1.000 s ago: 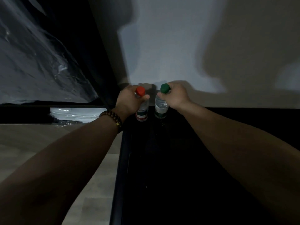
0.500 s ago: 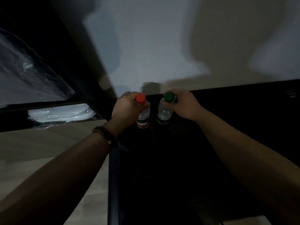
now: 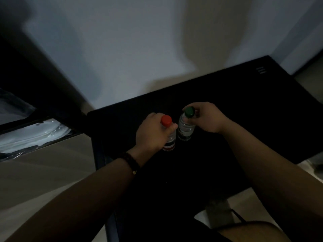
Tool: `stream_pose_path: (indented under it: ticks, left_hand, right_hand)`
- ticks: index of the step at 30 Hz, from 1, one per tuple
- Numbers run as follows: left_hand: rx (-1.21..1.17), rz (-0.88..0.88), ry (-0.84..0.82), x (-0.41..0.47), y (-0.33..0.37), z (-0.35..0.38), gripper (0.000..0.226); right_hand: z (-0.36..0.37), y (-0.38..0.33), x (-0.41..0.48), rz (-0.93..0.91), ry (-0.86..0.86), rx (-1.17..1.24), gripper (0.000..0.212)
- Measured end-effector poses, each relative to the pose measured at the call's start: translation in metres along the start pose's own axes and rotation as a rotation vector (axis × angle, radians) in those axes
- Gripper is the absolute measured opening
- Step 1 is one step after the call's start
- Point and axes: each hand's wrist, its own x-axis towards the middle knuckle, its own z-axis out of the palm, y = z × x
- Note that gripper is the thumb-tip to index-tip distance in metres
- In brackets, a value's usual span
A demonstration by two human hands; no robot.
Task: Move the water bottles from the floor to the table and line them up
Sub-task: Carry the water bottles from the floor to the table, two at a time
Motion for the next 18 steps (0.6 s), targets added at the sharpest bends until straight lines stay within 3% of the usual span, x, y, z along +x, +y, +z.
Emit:
stream_pose_path:
  ticks: [9, 18]
  left_hand:
    - [-0.033, 0.054, -0.025, -0.012, 0.024, 0.030, 0.037]
    - [0.014, 0.009, -0.023, -0.015, 0.017, 0.044, 0.023]
  right_hand:
    - [-0.006, 0.029, -0.023, 0.098, -0.024, 0.023, 0.029]
    - [-0.007, 0.028, -0.027, 0.162, -0.059, 0.096, 0.034]
